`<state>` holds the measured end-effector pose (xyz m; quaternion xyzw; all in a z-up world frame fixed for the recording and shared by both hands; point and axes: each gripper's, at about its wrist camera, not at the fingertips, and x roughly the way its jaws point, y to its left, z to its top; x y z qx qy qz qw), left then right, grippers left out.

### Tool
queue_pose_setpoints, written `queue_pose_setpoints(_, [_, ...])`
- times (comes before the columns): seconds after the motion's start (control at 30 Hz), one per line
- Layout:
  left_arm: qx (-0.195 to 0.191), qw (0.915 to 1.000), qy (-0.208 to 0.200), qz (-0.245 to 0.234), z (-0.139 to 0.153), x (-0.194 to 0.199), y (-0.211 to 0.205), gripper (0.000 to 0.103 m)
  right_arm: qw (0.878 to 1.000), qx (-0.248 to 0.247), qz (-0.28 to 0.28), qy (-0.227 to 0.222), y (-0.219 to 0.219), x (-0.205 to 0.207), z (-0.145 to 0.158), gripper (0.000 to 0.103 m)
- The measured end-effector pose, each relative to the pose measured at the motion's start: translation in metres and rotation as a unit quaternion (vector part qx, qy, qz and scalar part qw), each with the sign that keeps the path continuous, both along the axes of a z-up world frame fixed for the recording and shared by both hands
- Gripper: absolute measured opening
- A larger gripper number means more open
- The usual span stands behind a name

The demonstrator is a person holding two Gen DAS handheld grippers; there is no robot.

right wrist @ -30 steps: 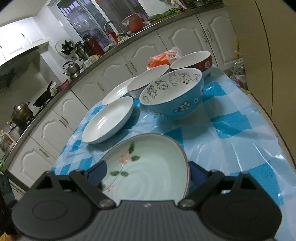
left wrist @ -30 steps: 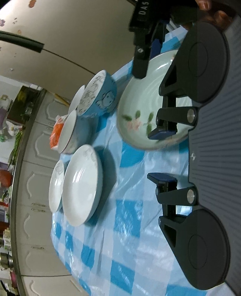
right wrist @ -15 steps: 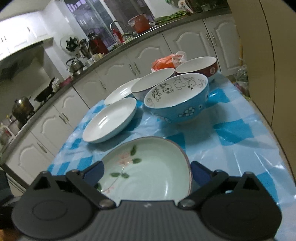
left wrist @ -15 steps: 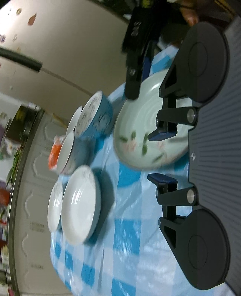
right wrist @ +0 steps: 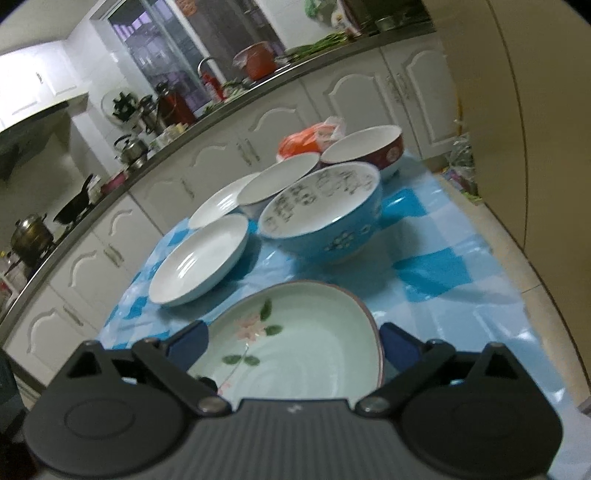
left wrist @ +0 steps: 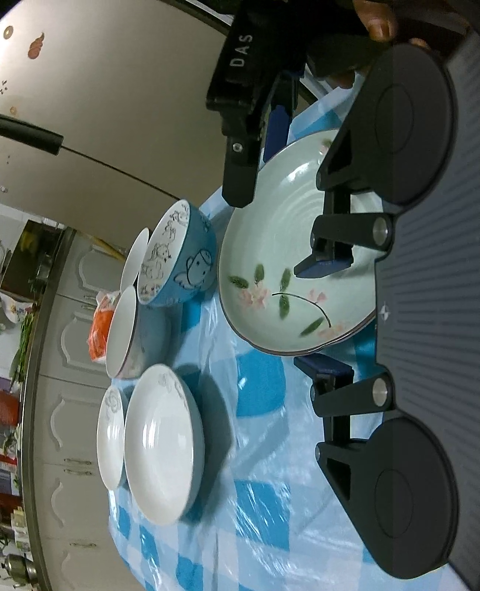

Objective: Organize plates and bowls

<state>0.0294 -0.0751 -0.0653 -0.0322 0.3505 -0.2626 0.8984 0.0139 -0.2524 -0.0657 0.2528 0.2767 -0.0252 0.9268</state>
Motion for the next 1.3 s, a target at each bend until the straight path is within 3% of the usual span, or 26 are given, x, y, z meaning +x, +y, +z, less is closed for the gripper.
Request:
queue_pose_setpoints(0.27, [-0.003,0.9999,-0.003,-0.015,-0.002,0.013,-0.013,0.048,1.000,-0.005,-0.011,0.001,-0.013,-0.002,-0.004,0.098])
queue_pose_setpoints(0.43, [-0.014,0.9998,-0.004,0.013,0.005,0.025,0.008,0.051,0.998,-0.053,-0.025,-0.010,-0.009,-0.001,0.012,0.099])
queue_pose_setpoints(0.57, [-0.023,0.9990,-0.015,0.036,0.015,0.035,0.032,0.053,0.998,-0.053,-0.004,-0.032,-0.001,0.007,0.024,0.098])
queue_pose_setpoints(0.93, [-0.044,0.9907,-0.018,0.128,0.025,0.100,0.092,0.065,0.995,-0.033,0.093,-0.032,0.055,0.087,0.036,0.096])
queue_pose_setpoints(1.07, [-0.041,0.9876,-0.013,0.151,0.020,0.131,0.104,0.063,0.995,-0.018,0.102,-0.014,0.067,0.120,0.030,0.088])
queue_pose_setpoints(1.3, [-0.031,0.9850,-0.006,0.170,0.008,0.167,0.119,0.057,0.995,-0.018,0.099,0.006,0.083,0.159,0.019,0.087])
